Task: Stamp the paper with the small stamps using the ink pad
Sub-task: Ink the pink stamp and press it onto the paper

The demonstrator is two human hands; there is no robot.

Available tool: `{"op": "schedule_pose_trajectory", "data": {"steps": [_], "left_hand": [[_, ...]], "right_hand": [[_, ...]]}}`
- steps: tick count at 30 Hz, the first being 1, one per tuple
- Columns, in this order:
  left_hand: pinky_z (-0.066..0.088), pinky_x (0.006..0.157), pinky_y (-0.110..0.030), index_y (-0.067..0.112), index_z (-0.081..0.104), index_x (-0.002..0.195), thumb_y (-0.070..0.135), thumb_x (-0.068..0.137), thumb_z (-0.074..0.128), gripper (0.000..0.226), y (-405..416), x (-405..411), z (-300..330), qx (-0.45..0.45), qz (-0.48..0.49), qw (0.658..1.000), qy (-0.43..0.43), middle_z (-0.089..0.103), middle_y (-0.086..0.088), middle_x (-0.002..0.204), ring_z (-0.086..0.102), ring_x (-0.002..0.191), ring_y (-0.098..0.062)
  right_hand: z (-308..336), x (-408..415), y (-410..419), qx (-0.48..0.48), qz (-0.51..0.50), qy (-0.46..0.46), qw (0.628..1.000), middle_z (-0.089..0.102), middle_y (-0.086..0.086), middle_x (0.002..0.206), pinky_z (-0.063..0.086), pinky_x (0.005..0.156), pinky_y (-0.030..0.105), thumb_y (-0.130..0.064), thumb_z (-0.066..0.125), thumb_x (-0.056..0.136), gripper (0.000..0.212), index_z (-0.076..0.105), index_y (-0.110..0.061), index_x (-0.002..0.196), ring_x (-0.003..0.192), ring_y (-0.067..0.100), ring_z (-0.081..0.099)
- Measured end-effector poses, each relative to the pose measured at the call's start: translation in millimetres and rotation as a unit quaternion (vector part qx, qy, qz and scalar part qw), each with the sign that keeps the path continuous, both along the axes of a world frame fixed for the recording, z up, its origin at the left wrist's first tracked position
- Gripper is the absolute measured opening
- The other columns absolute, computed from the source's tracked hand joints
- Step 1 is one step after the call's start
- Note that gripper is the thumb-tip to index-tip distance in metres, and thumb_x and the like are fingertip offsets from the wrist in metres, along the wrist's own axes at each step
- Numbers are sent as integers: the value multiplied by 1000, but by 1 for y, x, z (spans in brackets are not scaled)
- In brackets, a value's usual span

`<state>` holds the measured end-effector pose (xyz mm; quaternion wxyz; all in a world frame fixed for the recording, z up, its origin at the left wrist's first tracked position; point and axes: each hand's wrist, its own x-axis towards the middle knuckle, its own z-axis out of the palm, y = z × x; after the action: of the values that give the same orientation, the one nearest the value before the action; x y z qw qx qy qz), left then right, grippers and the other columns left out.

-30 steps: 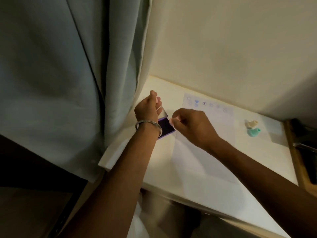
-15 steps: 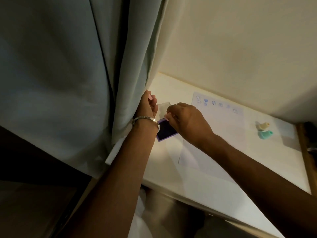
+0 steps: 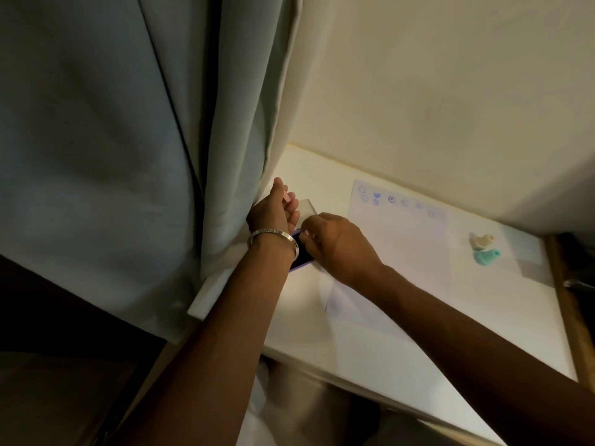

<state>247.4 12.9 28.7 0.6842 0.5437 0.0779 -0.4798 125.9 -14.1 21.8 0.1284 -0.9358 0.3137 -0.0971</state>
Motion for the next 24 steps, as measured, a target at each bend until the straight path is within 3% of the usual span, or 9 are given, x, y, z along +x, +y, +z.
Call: {"op": "schedule_pose_trajectory", "data": {"steps": [6, 9, 14, 18, 24], "left_hand": [[54, 66, -22, 8, 68, 108, 33, 88, 63, 32, -2, -10, 3, 10, -9, 1000, -4, 72, -1, 94, 67, 77, -9], [55, 68, -21, 6, 68, 108, 31, 89, 63, 32, -6, -20, 5, 4, -18, 1000, 3, 70, -3, 93, 64, 75, -9], [52, 73, -23, 10, 67, 98, 36, 89, 62, 28, -15, -41, 8, 0, -53, 999, 7, 68, -5, 98, 64, 83, -13], [52, 69, -23, 12, 68, 102, 39, 88, 62, 31, -23, -57, 5, 13, -78, 997, 4, 70, -3, 103, 66, 89, -13], [49, 64, -23, 17, 66, 84, 38, 90, 59, 23, -33, -80, 3, 23, -131, 991, 15, 69, 1, 93, 65, 79, -10]], "right_hand": [[17, -23, -11, 3, -65, -73, 995, 64, 1, 89, 46, 67, 29, -27, 49, 100, 21, 63, -13, 102, 78, 18, 56], [17, -53, -35, 4, -139, -61, 988, 64, 0, 88, 47, 68, 34, -28, 50, 98, 19, 64, -16, 96, 78, 18, 57], [7, -97, -81, -3, -231, 0, 973, 55, 3, 74, 32, 58, 34, -23, 48, 96, 25, 53, -11, 74, 71, 25, 50], [2, -106, -103, -7, -230, 0, 973, 64, 9, 95, 40, 69, 33, -20, 47, 99, 23, 66, -8, 100, 87, 28, 56], [-1, -102, -118, -21, -205, 7, 979, 65, 14, 98, 45, 74, 38, -17, 46, 100, 23, 65, -4, 102, 93, 32, 56]]}}
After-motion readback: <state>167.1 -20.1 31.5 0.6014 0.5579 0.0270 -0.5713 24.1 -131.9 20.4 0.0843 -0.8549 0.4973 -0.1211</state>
